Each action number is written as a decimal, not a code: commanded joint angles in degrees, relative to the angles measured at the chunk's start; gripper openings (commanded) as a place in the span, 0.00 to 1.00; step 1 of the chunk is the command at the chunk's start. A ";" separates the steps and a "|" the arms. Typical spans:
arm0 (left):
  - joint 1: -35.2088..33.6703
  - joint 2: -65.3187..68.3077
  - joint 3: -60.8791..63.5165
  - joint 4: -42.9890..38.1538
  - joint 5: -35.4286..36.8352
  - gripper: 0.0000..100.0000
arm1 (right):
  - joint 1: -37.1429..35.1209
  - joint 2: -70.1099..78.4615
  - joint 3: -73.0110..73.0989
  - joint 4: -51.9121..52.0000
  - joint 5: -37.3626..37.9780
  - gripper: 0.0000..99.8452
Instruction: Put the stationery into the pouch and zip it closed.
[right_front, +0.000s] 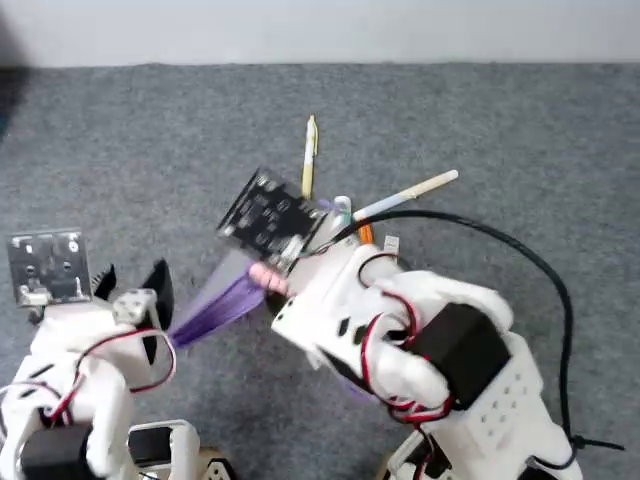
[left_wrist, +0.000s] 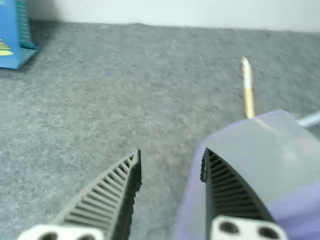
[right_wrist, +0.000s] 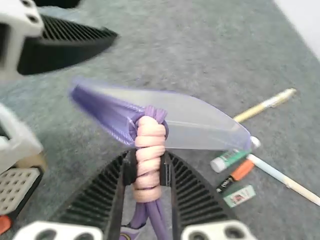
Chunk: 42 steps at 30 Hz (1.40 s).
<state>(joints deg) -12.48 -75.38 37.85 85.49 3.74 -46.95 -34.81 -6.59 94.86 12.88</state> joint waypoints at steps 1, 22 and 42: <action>-0.88 0.88 4.35 -5.36 -0.62 0.20 | 3.03 -0.66 -3.34 -0.13 -0.53 0.01; 17.93 -1.85 5.49 2.02 5.01 0.19 | -6.73 7.16 -3.34 -12.44 -2.20 0.01; 7.82 -16.09 -8.04 14.86 -2.99 0.20 | -7.08 7.16 -3.08 -3.38 -2.20 0.01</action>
<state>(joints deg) -3.69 -91.21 31.87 99.38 1.63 -53.45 -27.25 -7.30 90.64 11.21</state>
